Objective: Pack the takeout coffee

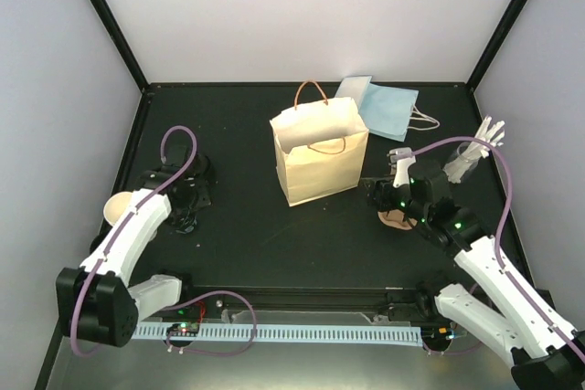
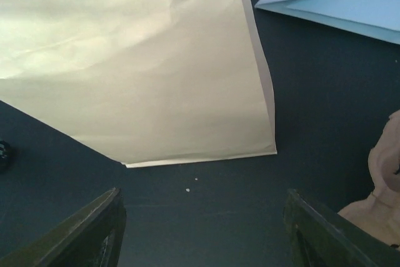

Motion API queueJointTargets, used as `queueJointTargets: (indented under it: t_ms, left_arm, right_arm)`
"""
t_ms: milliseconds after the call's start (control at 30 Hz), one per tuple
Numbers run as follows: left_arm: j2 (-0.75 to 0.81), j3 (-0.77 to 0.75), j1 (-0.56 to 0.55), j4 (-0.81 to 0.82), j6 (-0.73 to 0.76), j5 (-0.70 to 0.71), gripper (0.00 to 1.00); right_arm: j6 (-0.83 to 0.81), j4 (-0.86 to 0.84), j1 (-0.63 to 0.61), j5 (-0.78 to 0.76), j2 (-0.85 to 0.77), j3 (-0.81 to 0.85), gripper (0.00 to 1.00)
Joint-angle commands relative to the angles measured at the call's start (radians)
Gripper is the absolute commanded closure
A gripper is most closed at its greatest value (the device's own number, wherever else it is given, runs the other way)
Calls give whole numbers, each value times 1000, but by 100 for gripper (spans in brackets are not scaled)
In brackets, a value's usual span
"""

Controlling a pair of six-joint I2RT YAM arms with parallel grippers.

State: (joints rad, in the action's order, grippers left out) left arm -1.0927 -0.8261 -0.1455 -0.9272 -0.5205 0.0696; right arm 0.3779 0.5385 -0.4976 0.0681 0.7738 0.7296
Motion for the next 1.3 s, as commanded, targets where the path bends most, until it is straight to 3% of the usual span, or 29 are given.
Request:
queueJointTargets:
  t_ms: [0,400,567,767,900,1267]
  left_arm:
    - [-66,-26,-2,-24,-62,93,43]
    - [-141,-3,-2,6,-103,78,75]
    - [-140,-2,-3,2,-111,70,96]
    - [-121,4,-48,-4,-136,24,99]
    - [-111,-14,-151,-31,-188,40,99]
    - [-220,-158,-610,-121,-420,90,98]
  right_arm:
    - [1,-71,1,15,-33,1,28]
    - [-4,-86,1,7,-78,-21,28]
    - [-2,-94,2,12,-85,-28,28]
    - [-1,-97,1,6,-79,-26,28]
    - [0,-91,1,7,-73,-25,28]
    - [19,-86,1,-7,-60,-50,28]
